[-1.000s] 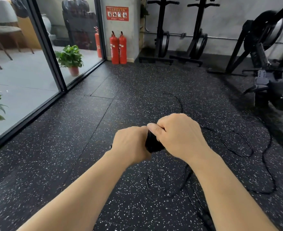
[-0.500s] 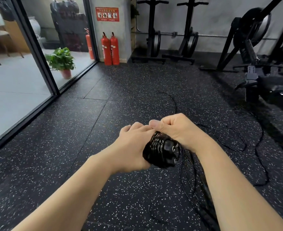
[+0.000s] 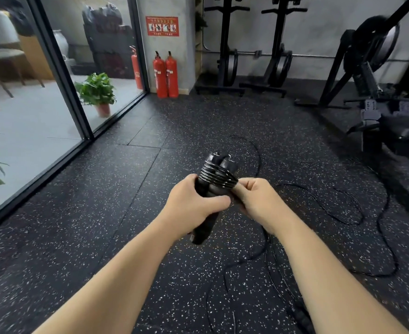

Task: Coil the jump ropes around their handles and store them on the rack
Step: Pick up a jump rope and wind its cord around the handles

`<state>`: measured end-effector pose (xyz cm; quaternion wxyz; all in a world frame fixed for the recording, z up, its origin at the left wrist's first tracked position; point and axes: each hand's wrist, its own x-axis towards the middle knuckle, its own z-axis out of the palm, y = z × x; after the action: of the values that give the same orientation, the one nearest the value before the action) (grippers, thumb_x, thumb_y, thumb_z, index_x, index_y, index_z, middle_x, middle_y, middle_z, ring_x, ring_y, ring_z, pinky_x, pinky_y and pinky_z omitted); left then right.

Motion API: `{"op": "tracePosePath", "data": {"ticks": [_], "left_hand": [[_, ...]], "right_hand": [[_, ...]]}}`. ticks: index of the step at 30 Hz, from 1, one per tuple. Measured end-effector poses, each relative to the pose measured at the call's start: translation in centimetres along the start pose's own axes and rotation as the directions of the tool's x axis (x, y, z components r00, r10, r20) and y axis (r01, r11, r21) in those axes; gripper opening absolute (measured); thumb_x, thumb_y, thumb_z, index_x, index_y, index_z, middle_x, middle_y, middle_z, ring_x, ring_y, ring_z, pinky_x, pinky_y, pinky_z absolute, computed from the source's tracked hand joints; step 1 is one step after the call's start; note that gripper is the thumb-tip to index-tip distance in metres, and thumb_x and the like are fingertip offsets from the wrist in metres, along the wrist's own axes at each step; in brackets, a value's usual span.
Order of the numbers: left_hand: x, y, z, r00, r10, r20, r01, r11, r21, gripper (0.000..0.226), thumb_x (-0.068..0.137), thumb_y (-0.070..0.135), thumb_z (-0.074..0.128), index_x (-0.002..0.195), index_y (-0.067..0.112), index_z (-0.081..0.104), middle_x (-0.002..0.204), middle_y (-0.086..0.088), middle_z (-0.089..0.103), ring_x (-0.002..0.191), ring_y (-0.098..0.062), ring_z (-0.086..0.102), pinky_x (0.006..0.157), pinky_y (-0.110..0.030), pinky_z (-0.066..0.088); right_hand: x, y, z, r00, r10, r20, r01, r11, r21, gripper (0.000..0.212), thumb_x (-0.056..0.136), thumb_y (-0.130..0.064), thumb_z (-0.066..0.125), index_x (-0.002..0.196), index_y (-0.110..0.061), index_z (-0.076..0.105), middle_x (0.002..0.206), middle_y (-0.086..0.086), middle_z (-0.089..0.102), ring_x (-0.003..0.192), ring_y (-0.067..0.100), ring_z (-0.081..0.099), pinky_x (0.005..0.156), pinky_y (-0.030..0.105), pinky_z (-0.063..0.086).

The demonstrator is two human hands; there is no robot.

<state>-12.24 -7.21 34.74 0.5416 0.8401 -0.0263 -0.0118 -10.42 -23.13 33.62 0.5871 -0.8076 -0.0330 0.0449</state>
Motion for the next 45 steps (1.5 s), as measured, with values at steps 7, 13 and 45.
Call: {"op": "tracePosePath", "data": {"ticks": [7,13,45], "left_hand": [[1.1,-0.9,-0.2,0.995,-0.045,-0.088,0.048,0.998,0.031,0.022,0.073,0.024,0.078,0.078,0.012,0.061,0.068,0.003,0.066,0.059,-0.013,0.059,0.057,-0.026,0.047],[0.8,-0.5,0.3,0.994,0.044,-0.098,-0.028,0.987,0.157,0.034,0.074,0.034,0.078,0.087,0.015,0.053,0.079,0.006,0.062,0.068,-0.009,0.057,0.054,-0.021,0.04],[1.7,-2.7,5.5,0.992,-0.114,0.049,0.083,0.905,0.417,0.044,0.06,0.043,0.072,0.094,0.026,0.05,0.088,0.007,0.066,0.08,-0.017,0.063,0.076,-0.035,0.054]], "right_hand": [[-0.9,-1.0,1.5,0.993,-0.08,-0.082,0.064,0.982,-0.179,0.03,0.093,-0.014,0.051,0.067,0.002,0.052,0.048,-0.004,0.037,0.043,0.007,0.027,0.045,0.025,0.023],[-1.5,-1.5,1.7,0.986,-0.078,-0.149,0.061,0.991,-0.117,0.05,0.088,-0.043,0.063,0.058,-0.004,0.057,0.041,-0.012,0.037,0.038,0.003,0.03,0.043,0.019,0.025],[-8.3,-1.5,1.1,0.929,0.067,-0.363,-0.334,0.572,-0.749,0.017,0.1,-0.024,0.046,0.104,-0.016,0.06,0.107,0.005,0.066,0.096,0.026,0.063,0.066,0.029,0.036]]}}
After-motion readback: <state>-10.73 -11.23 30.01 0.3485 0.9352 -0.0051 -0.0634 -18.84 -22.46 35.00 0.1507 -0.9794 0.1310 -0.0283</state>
